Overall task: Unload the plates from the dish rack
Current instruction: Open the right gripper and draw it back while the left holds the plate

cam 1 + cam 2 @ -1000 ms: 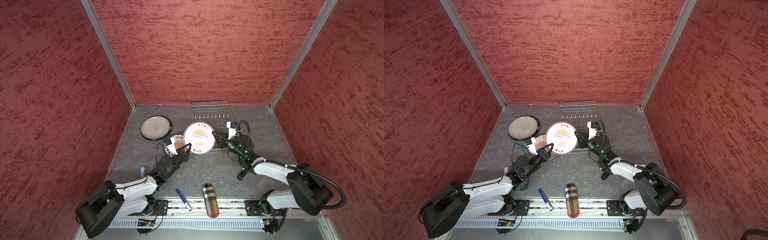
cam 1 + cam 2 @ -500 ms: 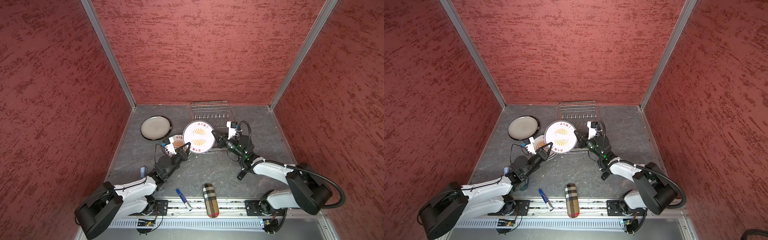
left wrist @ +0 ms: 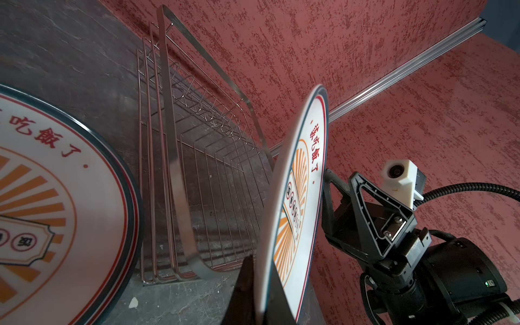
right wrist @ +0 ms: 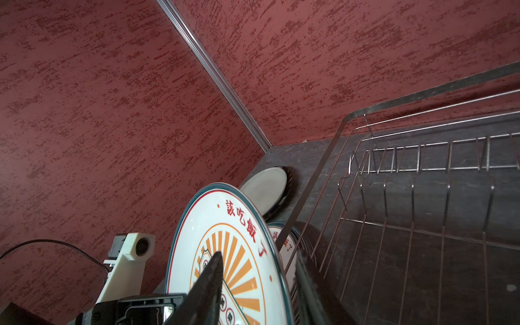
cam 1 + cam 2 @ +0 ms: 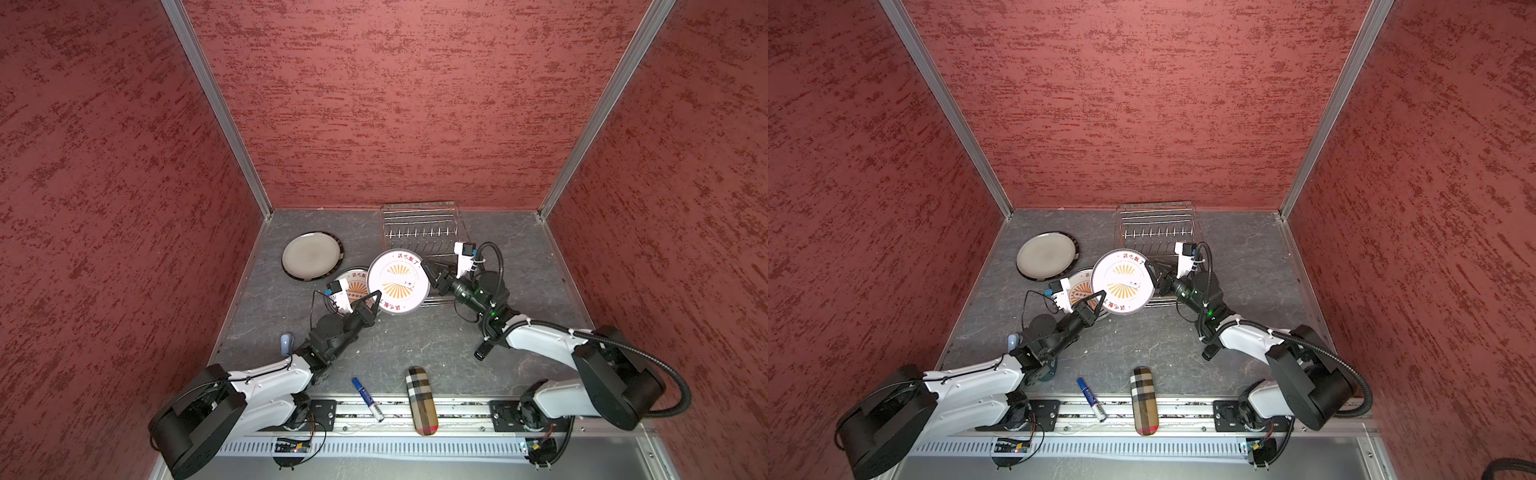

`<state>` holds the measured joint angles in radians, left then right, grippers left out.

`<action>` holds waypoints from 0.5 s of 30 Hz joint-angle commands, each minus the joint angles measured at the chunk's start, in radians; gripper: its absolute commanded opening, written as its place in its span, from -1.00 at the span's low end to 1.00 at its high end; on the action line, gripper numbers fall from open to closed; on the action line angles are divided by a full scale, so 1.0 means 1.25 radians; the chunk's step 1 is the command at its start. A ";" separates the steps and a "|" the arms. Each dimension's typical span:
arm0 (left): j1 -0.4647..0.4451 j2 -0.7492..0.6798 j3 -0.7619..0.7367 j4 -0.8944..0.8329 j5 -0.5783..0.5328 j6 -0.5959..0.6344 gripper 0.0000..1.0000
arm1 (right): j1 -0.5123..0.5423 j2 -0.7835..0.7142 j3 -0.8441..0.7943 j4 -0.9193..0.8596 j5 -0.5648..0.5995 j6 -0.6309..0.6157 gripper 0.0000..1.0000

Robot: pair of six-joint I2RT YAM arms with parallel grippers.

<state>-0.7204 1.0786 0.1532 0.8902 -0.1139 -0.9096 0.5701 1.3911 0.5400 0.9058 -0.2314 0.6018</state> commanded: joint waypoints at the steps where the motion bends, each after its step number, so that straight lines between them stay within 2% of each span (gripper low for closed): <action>1: 0.009 -0.018 -0.004 0.035 -0.008 -0.010 -1.00 | 0.002 -0.018 -0.004 0.003 0.014 -0.006 0.03; 4: 0.017 -0.023 -0.008 0.024 -0.008 -0.020 -1.00 | 0.002 -0.012 0.002 -0.004 0.000 -0.007 0.33; 9: 0.032 -0.039 -0.015 0.015 -0.008 -0.030 -1.00 | 0.002 -0.010 -0.004 0.013 -0.017 -0.002 0.61; 10: 0.033 -0.044 -0.016 0.010 -0.008 -0.032 -1.00 | 0.002 -0.011 -0.008 0.021 -0.017 0.001 0.95; 15: 0.036 -0.061 -0.013 -0.014 -0.011 -0.031 -1.00 | 0.003 -0.011 -0.019 0.027 0.025 0.002 0.98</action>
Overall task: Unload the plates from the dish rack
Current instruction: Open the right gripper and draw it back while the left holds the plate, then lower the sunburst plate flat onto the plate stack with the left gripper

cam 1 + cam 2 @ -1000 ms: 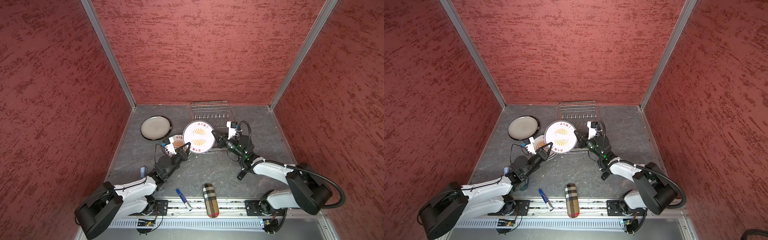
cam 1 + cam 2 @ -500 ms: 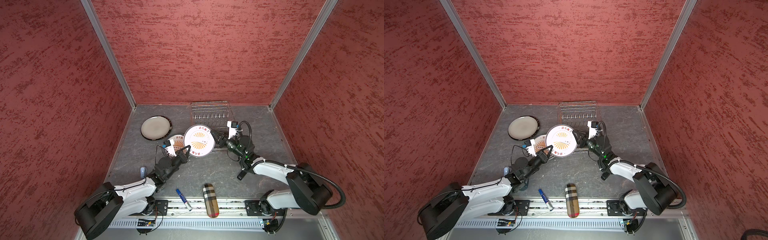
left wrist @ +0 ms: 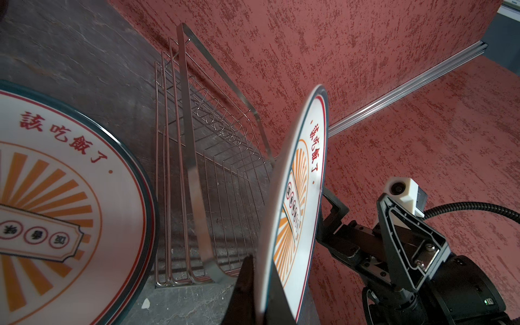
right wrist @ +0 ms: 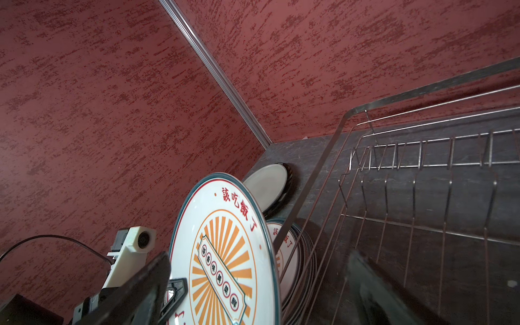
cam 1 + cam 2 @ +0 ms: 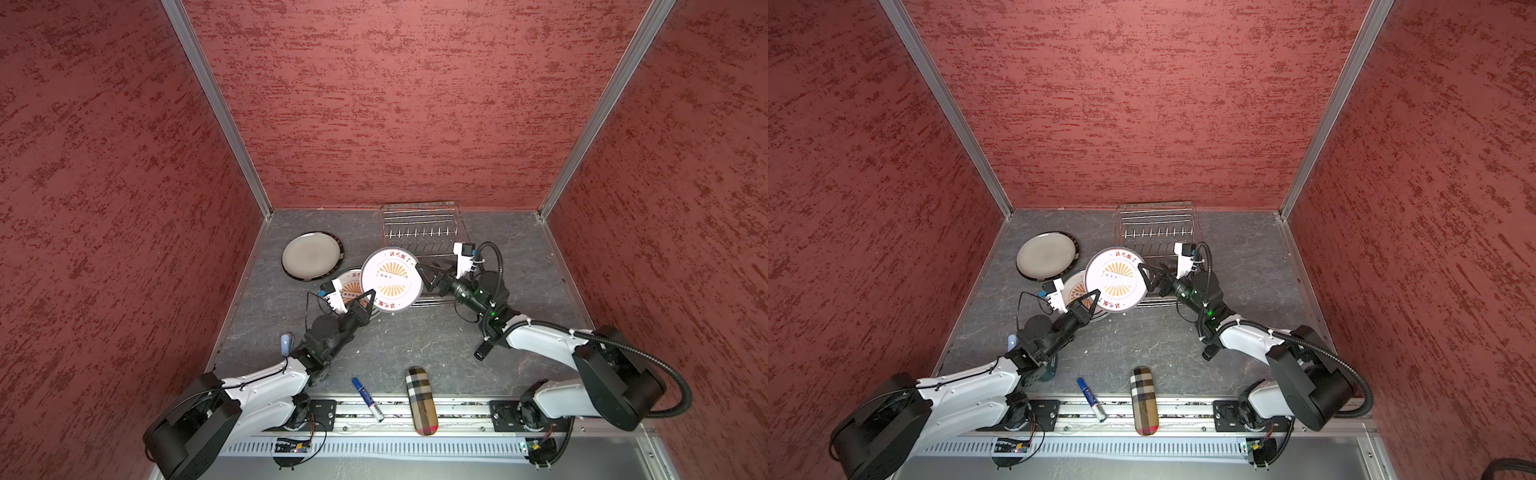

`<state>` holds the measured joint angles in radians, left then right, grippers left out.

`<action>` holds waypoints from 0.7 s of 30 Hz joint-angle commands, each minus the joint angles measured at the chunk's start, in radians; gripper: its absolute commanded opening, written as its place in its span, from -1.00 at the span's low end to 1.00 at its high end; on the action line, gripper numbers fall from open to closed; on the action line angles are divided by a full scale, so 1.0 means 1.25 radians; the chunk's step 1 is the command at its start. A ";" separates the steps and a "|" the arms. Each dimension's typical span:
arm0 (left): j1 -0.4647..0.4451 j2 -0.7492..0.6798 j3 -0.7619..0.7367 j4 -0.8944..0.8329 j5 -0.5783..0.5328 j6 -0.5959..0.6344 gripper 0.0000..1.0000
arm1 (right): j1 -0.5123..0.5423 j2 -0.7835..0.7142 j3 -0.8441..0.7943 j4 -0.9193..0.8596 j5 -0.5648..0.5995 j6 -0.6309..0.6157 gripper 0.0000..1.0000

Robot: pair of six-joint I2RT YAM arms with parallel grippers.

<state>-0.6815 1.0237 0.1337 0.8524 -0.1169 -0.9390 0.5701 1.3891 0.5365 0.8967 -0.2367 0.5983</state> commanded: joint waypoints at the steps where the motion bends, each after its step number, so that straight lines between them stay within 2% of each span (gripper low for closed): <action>1: 0.005 -0.019 0.001 0.015 -0.013 -0.006 -1.00 | 0.003 -0.011 -0.019 0.034 0.037 -0.001 0.98; 5: 0.018 -0.028 0.003 0.001 -0.013 -0.006 -1.00 | 0.003 -0.023 -0.023 0.007 0.047 -0.011 0.98; 10: 0.059 -0.057 -0.018 -0.010 0.006 -0.026 -1.00 | 0.003 -0.060 -0.069 0.048 0.073 -0.019 0.98; 14: 0.096 -0.122 -0.025 -0.101 -0.023 -0.041 -1.00 | 0.003 -0.088 -0.096 0.069 0.080 -0.024 0.98; 21: 0.137 -0.241 -0.050 -0.223 -0.059 -0.061 -1.00 | 0.003 -0.087 -0.098 0.072 0.034 -0.050 0.98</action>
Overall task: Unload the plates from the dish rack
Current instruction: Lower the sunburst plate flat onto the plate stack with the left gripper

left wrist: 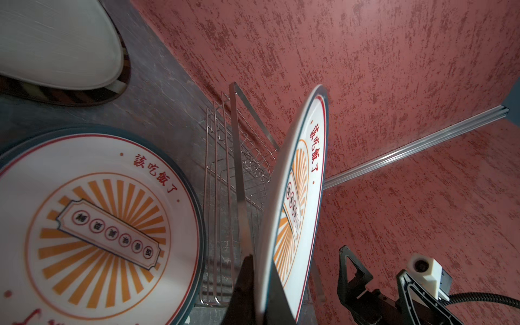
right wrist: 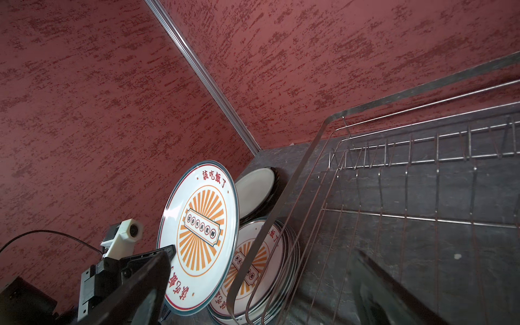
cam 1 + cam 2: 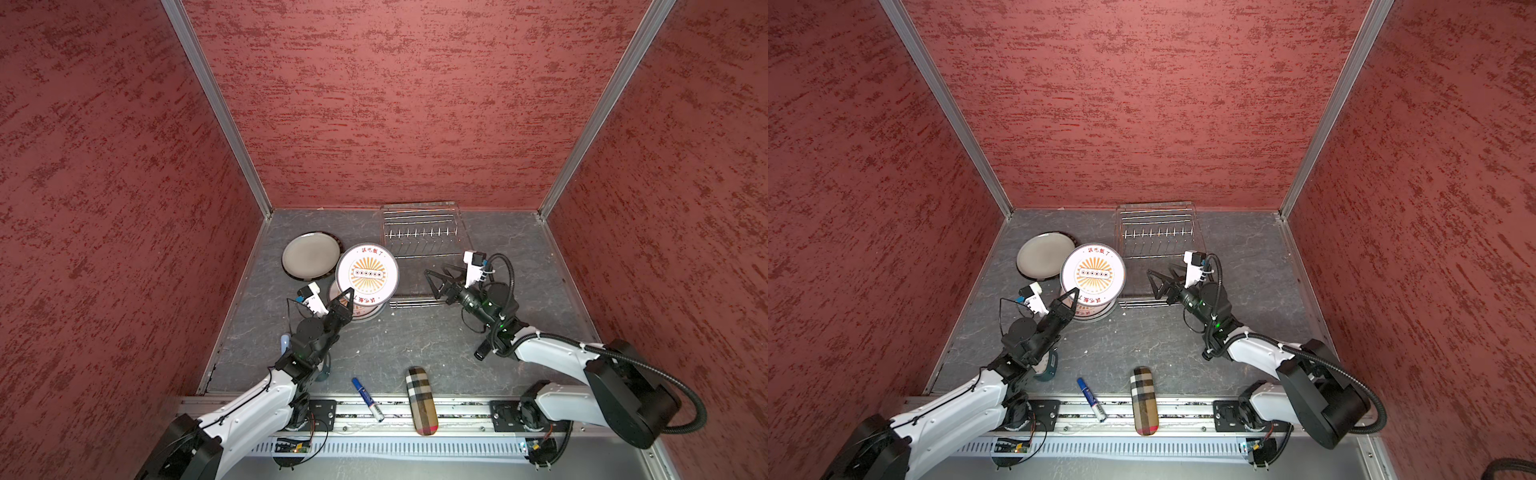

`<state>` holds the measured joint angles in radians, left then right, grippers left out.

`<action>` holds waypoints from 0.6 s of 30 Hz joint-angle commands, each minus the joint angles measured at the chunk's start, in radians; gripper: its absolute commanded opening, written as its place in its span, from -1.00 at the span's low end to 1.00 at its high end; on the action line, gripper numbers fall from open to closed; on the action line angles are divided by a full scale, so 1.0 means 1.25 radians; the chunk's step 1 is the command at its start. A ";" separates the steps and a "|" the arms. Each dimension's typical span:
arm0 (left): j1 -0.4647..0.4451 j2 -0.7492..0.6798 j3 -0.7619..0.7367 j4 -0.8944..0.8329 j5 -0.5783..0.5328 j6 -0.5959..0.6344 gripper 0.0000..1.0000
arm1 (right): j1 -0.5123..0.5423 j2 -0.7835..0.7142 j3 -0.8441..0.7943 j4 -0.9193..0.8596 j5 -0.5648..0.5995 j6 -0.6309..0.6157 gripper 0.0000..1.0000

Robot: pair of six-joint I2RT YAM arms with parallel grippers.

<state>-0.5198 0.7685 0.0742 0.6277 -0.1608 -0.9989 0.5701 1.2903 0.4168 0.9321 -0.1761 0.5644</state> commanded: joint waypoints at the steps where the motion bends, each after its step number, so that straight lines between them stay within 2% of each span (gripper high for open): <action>1: 0.010 -0.053 -0.003 -0.061 -0.029 -0.013 -1.00 | 0.004 -0.008 -0.007 0.057 -0.021 -0.027 0.98; 6: 0.016 -0.096 -0.004 -0.126 -0.077 -0.023 -1.00 | 0.008 -0.014 0.010 -0.012 0.000 -0.054 0.98; 9: 0.019 -0.092 0.020 -0.230 -0.121 -0.061 -1.00 | 0.008 -0.017 0.007 -0.021 0.011 -0.061 0.98; 18: 0.024 -0.047 0.029 -0.276 -0.186 -0.131 -1.00 | 0.008 -0.047 -0.013 -0.024 0.019 -0.070 0.98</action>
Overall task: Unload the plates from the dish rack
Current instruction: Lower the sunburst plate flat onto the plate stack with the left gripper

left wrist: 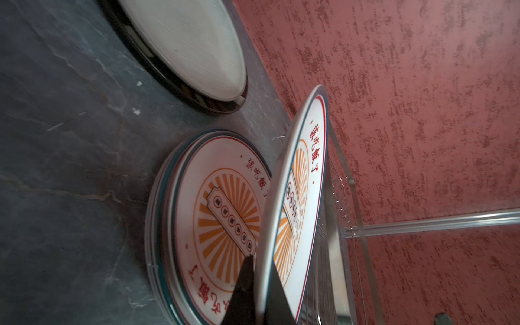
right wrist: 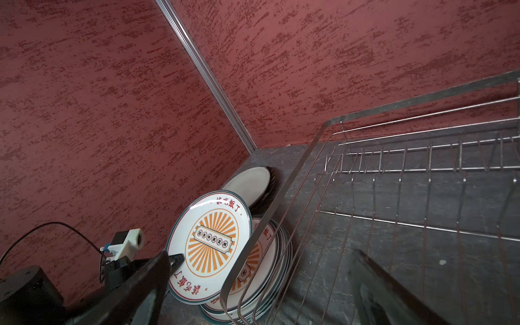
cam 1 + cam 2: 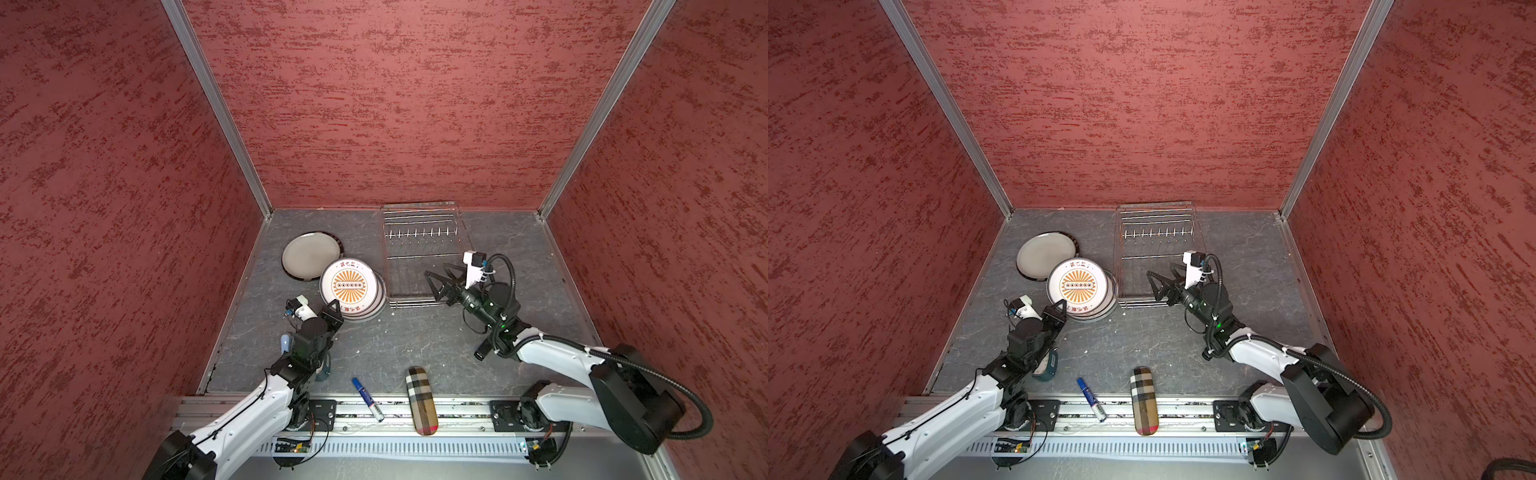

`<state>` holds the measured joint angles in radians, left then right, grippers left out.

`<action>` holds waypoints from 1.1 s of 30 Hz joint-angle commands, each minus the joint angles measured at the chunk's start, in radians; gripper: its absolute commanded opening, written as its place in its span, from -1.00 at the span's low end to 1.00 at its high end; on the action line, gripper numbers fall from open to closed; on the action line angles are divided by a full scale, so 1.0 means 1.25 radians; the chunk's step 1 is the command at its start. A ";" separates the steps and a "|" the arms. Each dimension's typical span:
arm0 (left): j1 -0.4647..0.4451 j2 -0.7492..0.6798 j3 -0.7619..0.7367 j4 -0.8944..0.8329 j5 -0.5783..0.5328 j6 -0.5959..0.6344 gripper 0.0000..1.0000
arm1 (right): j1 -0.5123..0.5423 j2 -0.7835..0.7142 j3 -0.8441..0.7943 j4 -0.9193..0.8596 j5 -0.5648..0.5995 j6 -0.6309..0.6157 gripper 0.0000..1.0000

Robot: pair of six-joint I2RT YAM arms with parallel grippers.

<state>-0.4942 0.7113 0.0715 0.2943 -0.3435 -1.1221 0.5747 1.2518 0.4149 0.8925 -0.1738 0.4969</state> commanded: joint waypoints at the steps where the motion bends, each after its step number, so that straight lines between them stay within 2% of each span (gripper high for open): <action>1: 0.004 0.001 0.032 -0.010 -0.043 -0.036 -1.00 | 0.004 -0.016 -0.012 0.008 0.016 -0.016 0.98; 7: 0.004 0.023 0.041 -0.026 -0.052 -0.058 -0.99 | 0.004 0.002 -0.001 0.007 0.000 -0.015 0.98; 12: 0.002 0.070 0.097 -0.132 -0.068 -0.111 -0.95 | 0.004 0.019 0.010 0.004 -0.012 -0.013 0.98; 25: -0.005 0.227 0.213 -0.242 -0.018 -0.183 -0.93 | 0.005 0.026 0.011 0.007 -0.004 -0.012 0.98; 28: -0.019 0.225 0.231 -0.288 -0.037 -0.205 -0.86 | 0.005 0.024 0.009 0.005 0.002 -0.011 0.98; 33: -0.022 0.208 0.216 -0.271 -0.016 -0.214 -0.66 | 0.005 0.016 0.009 -0.008 0.014 -0.006 0.98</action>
<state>-0.5167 0.9886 0.3355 -0.0360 -0.3687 -1.3731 0.5755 1.2793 0.4114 0.8845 -0.1780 0.4900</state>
